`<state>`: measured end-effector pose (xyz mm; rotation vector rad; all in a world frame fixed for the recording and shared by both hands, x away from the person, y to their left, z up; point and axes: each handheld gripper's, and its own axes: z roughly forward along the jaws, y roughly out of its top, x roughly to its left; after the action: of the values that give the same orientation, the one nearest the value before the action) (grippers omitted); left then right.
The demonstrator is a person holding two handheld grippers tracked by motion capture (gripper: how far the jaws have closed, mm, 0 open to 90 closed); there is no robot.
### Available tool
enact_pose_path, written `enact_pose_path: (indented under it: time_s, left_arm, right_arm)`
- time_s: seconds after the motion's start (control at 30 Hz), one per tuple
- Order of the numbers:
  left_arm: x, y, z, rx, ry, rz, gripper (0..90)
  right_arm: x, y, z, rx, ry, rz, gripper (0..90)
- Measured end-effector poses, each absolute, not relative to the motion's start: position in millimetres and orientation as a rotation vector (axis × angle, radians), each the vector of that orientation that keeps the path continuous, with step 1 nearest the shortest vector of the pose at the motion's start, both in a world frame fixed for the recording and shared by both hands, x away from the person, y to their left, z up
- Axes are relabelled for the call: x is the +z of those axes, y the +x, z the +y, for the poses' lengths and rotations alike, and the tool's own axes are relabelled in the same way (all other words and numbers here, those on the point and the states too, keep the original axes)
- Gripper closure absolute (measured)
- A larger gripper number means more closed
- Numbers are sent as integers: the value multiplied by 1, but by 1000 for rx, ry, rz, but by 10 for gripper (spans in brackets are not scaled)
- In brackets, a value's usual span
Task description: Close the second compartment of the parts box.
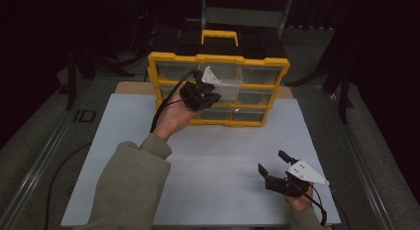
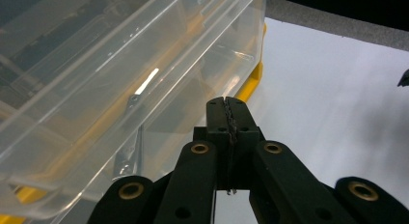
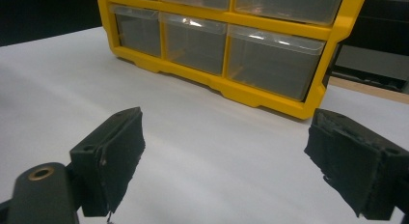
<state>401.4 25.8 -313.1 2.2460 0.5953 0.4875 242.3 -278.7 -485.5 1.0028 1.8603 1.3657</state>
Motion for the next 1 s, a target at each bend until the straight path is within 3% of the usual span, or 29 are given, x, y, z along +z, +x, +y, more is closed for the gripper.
enact_pose_path:
  time_s: [1.0]
  left_arm:
    - [-319, 416, 25, 570, 2219, 678, 900]
  right_arm:
    - [-485, 243, -279, 1369, 1000, 1862, 127]
